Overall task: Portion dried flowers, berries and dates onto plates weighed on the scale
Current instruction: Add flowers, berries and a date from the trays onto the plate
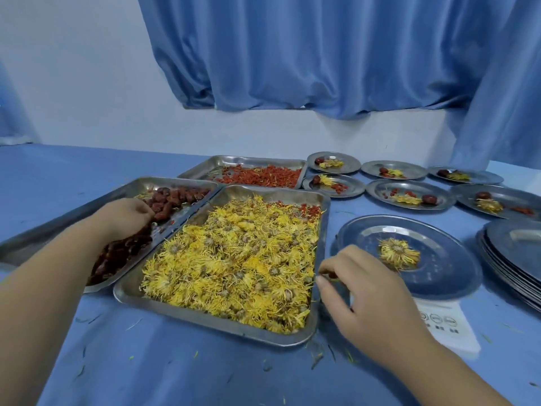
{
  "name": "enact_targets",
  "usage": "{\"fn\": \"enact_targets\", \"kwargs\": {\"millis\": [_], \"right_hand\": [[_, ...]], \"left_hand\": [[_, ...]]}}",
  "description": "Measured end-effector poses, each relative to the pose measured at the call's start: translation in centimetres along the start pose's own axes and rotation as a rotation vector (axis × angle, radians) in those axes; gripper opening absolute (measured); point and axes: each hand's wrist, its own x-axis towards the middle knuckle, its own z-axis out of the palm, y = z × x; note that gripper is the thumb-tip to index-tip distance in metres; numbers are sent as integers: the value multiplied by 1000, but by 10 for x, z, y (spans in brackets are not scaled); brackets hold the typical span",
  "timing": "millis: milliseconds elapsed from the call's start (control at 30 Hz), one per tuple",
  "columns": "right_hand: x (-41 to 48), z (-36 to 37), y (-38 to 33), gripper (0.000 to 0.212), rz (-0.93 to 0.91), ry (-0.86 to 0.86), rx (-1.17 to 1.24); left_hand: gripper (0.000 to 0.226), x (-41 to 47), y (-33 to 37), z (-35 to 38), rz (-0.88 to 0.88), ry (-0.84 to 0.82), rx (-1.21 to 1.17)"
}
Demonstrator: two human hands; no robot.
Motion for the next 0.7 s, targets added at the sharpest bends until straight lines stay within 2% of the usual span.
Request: {"fn": "enact_targets", "kwargs": {"millis": [267,500,700], "right_hand": [[0,-1,4,29,12,19,50],[-1,-1,5,29,20,34,57],[-1,-3,6,26,32,37,83]], "left_hand": [[25,17,-7,16,1,3,63],[19,21,-8,16,-56,36,-44],[24,16,-1,21,42,15,-18]]}}
